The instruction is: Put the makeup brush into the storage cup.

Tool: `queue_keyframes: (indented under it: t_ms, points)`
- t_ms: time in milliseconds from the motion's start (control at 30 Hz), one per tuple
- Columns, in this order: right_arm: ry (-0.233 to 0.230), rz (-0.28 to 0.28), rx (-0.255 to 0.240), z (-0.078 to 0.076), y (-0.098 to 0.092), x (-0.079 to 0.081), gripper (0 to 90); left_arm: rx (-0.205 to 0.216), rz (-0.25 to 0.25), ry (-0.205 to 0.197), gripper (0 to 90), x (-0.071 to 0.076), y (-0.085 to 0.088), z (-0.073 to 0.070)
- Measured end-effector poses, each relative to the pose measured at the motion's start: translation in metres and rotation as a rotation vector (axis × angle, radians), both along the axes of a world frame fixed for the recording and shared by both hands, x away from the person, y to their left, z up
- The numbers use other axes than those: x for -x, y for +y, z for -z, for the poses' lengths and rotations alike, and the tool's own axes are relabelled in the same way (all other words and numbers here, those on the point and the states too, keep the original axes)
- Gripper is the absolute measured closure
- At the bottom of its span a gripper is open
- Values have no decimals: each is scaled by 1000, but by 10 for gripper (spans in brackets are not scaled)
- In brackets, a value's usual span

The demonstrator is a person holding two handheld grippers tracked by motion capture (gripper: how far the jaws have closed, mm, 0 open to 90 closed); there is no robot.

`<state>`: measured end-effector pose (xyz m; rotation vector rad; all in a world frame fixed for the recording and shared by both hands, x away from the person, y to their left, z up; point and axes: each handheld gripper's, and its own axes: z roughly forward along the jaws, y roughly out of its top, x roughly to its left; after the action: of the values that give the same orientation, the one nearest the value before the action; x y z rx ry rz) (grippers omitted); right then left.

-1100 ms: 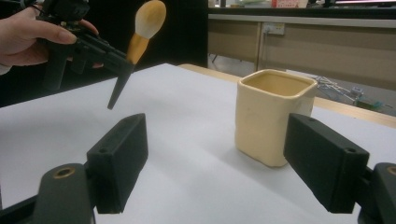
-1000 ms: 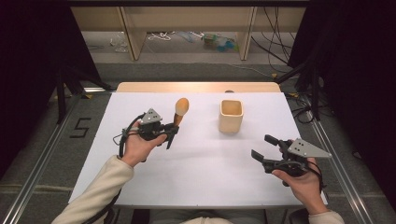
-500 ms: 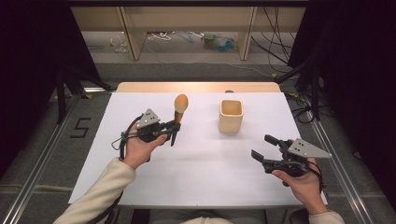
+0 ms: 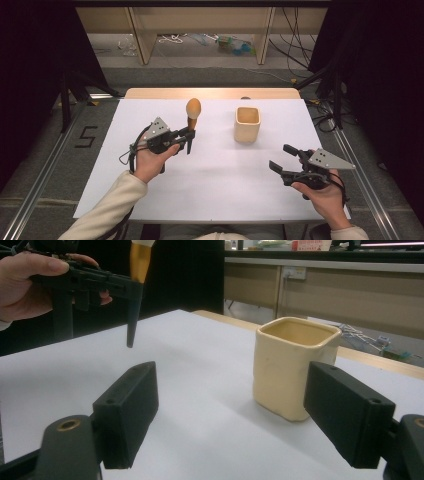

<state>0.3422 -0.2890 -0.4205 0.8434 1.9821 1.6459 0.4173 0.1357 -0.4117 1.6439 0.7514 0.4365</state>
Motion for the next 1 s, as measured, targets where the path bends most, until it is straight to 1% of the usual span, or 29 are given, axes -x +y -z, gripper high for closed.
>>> queue_keyframes:
  t_ms: [33,67,100,133,200,267,300,367,500,533,567,633,667,767,833,867,933,1000]
  points:
    - [-1,1,0,0,0,0,228,0,4,-4,745,0,0,-1]
    - [0,1,0,0,0,0,228,9,12,-4,745,0,-1,-1]
    - [1,0,-1,0,0,0,228,5,15,-15,745,0,-1,-1]
    - [2,1,0,0,0,0,228,7,18,-13,745,1,-1,-1]
    - [3,4,7,0,0,0,229,9,21,-18,745,1,-2,-1]
    - [0,-1,-3,0,0,0,228,5,14,-19,745,2,-2,-2]
    - [0,-1,-3,0,0,0,228,11,16,-19,745,2,-2,-2]
    - [-1,-2,-4,0,0,0,228,12,15,-27,745,3,-2,-3]
    - [-2,-3,-6,0,0,0,228,30,26,-43,745,5,-4,-5]
    - [-1,1,3,-1,0,1,228,32,35,-50,745,5,-4,-5]
    - [0,0,0,-1,0,1,228,37,32,-49,745,6,-5,-5]
    - [-3,-2,-2,-1,0,1,228,41,44,-60,745,8,-6,-6]
    - [-8,-8,-17,-1,1,1,228,47,48,-63,745,8,-8,-7]
    - [-11,-8,-17,-1,1,1,227,52,58,-71,745,11,-12,-9]
    - [-11,2,-2,-2,0,2,227,48,66,-80,745,12,-14,-9]
    - [4,-10,8,-3,-1,2,226,53,67,-76,745,13,-16,-9]
    - [0,-20,-7,-3,0,2,224,52,72,-77,744,14,-18,-10]
    - [-1,-22,-7,-3,0,2,222,49,77,-83,744,14,-21,-10]
